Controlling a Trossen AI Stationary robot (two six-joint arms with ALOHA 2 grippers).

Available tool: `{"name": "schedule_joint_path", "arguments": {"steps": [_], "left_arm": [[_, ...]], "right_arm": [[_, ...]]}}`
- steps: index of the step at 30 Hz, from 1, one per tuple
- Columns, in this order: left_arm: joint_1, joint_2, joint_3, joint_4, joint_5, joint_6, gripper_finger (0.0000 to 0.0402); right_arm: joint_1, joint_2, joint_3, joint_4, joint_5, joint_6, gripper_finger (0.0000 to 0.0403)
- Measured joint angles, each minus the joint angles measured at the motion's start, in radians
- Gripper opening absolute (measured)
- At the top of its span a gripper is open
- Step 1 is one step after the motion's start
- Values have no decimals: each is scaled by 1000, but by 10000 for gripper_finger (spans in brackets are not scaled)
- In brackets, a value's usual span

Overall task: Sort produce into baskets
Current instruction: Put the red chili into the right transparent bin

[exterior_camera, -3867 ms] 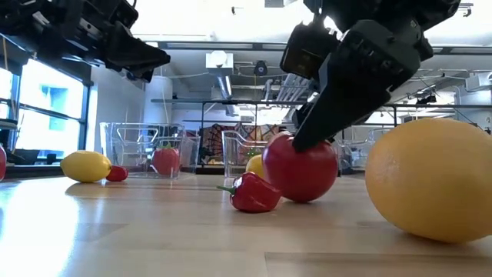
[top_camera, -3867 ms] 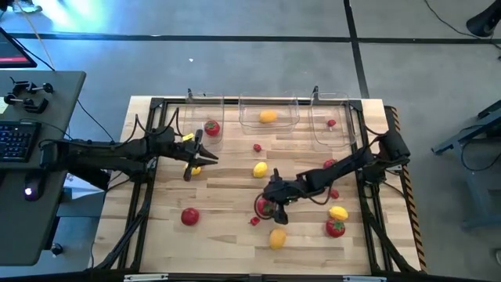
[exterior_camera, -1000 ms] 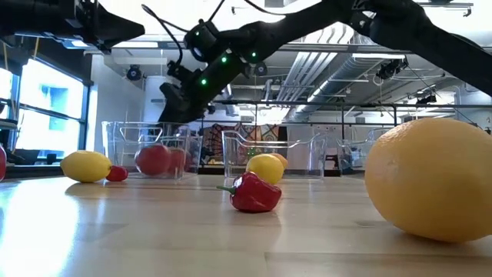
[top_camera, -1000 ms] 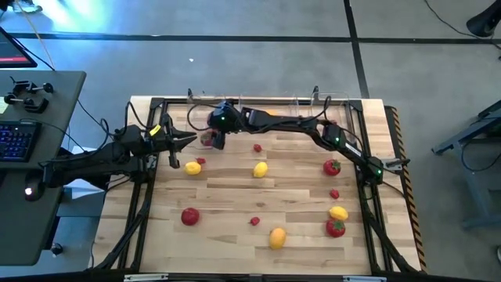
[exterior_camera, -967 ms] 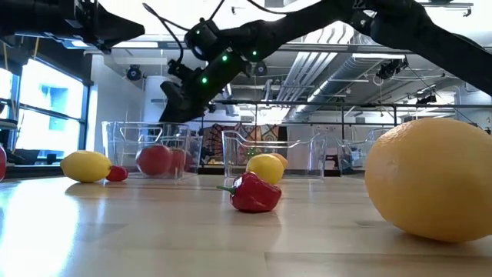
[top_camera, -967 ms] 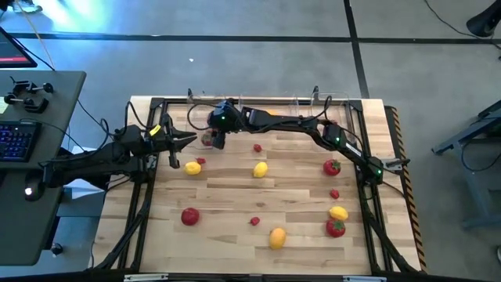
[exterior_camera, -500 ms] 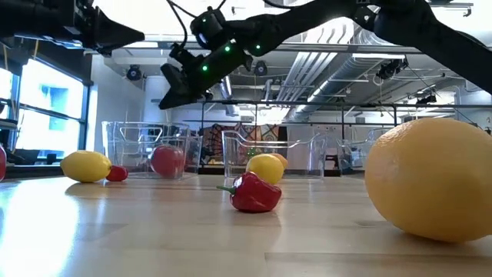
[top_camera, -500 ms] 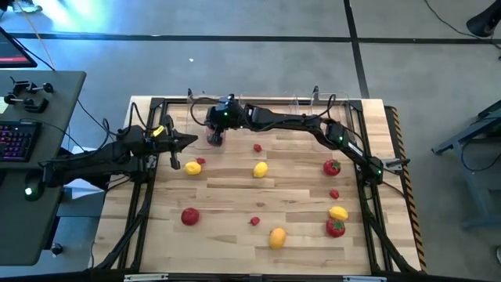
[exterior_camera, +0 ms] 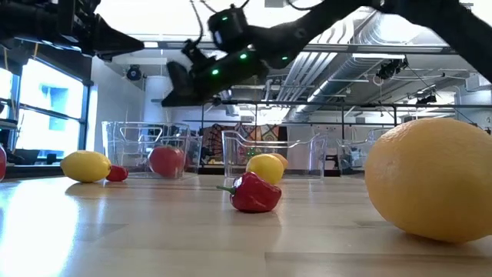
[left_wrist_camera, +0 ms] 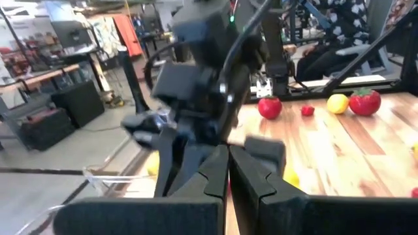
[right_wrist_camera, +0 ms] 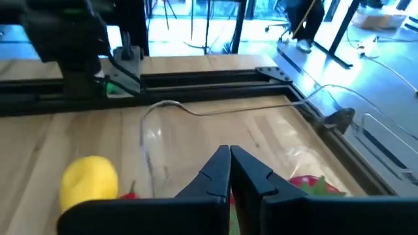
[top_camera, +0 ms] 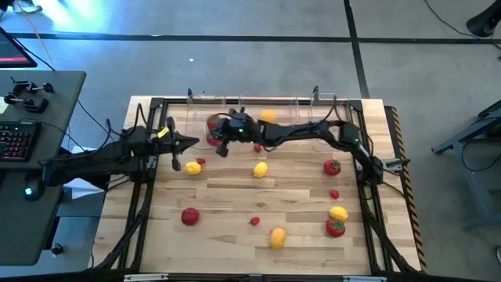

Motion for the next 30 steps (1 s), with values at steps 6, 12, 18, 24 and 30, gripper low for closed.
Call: {"name": "schedule_joint_path", "arguments": {"steps": [6, 12, 18, 24, 30], "left_arm": [[-17, 45, 0, 1, 5, -7, 0], [-46, 131, 0, 7, 5, -75, 0], [-82, 245, 0, 113, 6, -35, 0], [-100, 327, 0, 217, 75, 1, 0], [-104, 346, 0, 251, 104, -52, 0]], "right_arm": [[47, -187, -282, 132, 44, 10, 0], [166, -370, -554, 156, 240, 42, 0], [325, -506, -723, 57, 401, 224, 0], [480, -604, -725, -326, 471, 508, 0], [611, -659, -615, -876, 366, 899, 0]]}}
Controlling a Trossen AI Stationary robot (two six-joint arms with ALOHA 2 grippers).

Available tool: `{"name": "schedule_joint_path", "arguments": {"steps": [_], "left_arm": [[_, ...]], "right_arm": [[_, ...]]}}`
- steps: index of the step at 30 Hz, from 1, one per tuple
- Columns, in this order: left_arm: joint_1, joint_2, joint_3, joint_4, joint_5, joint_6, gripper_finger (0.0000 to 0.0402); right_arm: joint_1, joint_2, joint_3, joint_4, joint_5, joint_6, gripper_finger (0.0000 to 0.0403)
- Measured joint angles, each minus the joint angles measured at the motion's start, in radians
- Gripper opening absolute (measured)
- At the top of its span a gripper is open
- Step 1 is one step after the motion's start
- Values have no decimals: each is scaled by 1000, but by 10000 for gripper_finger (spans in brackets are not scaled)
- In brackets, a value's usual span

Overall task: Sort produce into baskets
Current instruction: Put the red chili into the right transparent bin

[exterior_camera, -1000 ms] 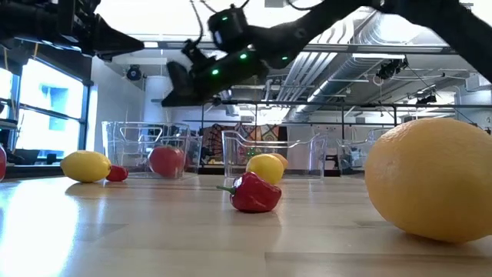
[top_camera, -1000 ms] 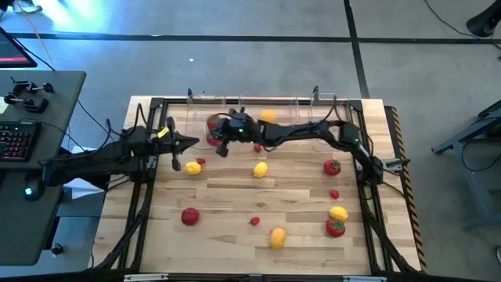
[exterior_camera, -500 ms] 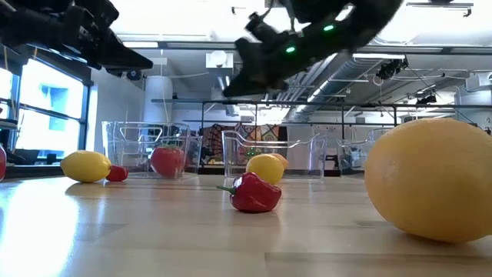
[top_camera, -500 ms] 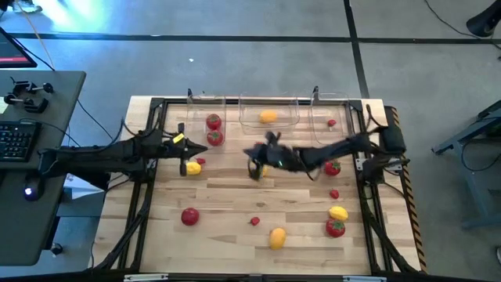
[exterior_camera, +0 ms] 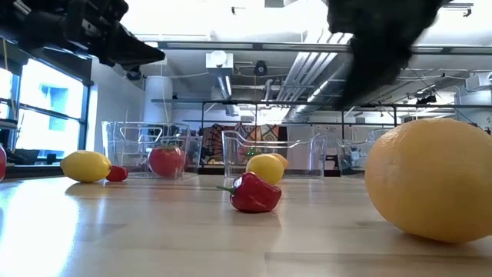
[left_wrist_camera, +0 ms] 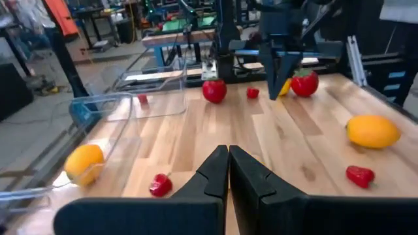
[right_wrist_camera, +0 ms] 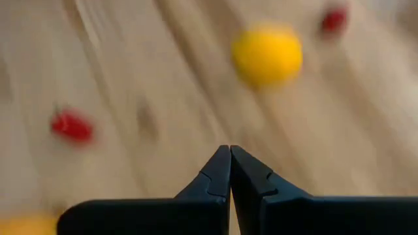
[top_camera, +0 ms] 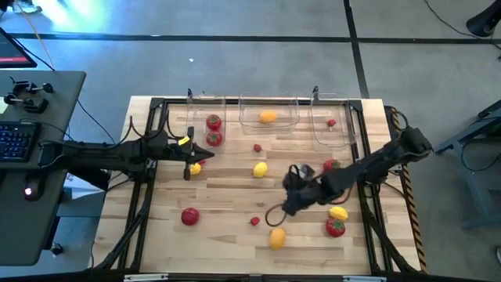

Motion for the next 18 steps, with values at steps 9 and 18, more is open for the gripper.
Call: {"name": "schedule_joint_path", "arguments": {"steps": [9, 18], "left_arm": [[-44, 0, 0, 12, 1, -10, 0], [-78, 7, 0, 2, 1, -12, 0]], "right_arm": [[51, -1, 23, -533, -293, 378, 0], [42, 0, -68, -546, -401, 375, 1]]}}
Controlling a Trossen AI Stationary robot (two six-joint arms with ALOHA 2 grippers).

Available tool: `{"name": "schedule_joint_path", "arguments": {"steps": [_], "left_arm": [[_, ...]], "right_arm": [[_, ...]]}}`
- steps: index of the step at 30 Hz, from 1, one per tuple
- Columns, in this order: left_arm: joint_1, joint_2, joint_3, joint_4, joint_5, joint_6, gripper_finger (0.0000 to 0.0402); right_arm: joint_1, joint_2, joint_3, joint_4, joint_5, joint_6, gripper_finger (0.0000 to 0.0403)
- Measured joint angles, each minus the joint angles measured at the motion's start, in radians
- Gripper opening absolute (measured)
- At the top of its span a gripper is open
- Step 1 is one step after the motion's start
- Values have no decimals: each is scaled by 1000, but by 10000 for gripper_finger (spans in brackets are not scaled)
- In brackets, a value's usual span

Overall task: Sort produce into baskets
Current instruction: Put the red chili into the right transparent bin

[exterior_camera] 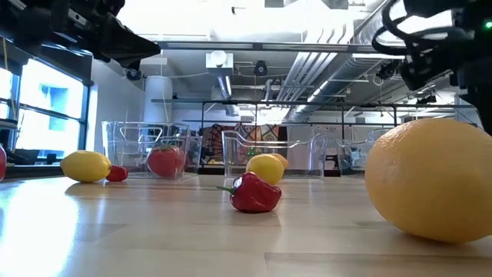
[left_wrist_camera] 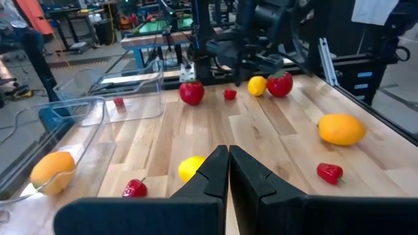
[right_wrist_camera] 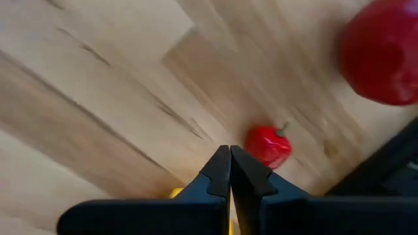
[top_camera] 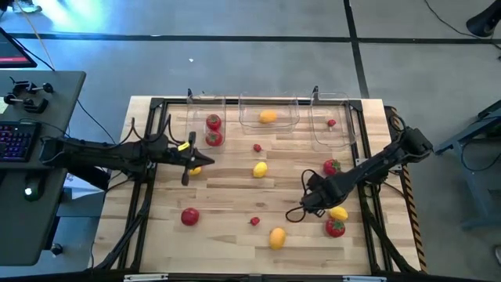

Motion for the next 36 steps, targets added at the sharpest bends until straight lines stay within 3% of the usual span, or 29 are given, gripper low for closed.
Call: {"name": "schedule_joint_path", "arguments": {"steps": [4, 14, 19, 26, 36], "left_arm": [[-10, 12, 0, -14, 0, -3, 0], [-11, 29, 0, -13, -1, -7, 0], [-11, 29, 0, -13, -1, -6, 0], [-10, 29, 0, -11, -2, -4, 0], [-6, 29, 0, -6, -20, -22, 0]], "right_arm": [[-20, 0, -9, -10, -23, 19, 29], [-65, 0, -117, 20, -80, 25, 188], [-65, 0, -184, 110, -97, 31, 205], [-62, 0, -218, 160, -98, 45, 178], [-82, 1, 22, 43, 115, -102, 15]]}}
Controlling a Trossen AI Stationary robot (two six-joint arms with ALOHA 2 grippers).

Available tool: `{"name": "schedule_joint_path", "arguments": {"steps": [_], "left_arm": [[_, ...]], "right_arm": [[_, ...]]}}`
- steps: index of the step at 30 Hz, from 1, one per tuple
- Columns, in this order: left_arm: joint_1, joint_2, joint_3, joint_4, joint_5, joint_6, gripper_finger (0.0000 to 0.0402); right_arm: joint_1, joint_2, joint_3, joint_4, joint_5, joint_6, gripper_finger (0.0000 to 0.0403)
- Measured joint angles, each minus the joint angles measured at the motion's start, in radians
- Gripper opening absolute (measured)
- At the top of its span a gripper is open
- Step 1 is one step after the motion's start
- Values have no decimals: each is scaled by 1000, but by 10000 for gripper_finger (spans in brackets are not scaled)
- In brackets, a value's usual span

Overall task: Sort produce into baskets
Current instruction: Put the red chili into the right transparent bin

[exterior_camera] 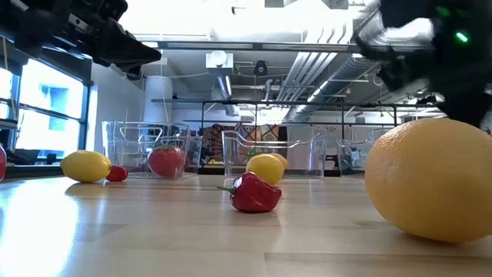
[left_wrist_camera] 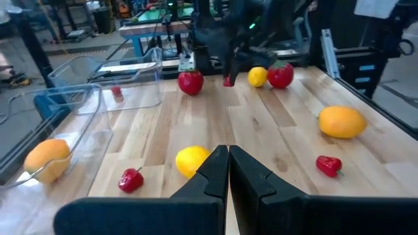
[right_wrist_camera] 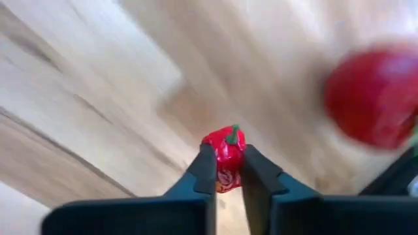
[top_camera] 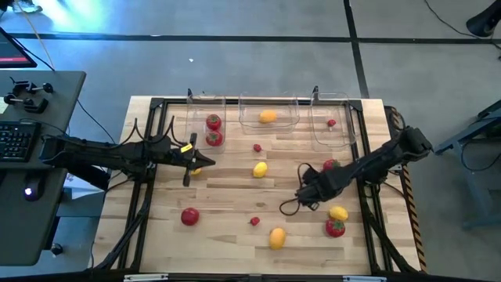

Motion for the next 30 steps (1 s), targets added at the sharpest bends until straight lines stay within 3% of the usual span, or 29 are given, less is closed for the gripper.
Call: {"name": "schedule_joint_path", "arguments": {"steps": [8, 11, 15, 19, 23, 30], "left_arm": [[20, 0, 0, -7, -10, -4, 0], [20, 0, 0, -7, -9, -1, 0], [20, 0, 0, -8, -9, -1, 0], [20, 0, 0, -13, -9, -1, 0], [20, 0, 0, -15, -9, -1, 0], [20, 0, 0, -15, -9, -2, 0]], "right_arm": [[-161, -1, 218, -205, 293, -152, 13], [-284, -4, 246, -283, 392, -184, 5], [-511, -29, 228, -246, 474, -291, 4], [-751, -38, 190, -93, 451, -488, 4], [-950, -38, 126, 179, 289, -717, 3], [-1165, -38, -5, 371, 188, -843, 3]]}}
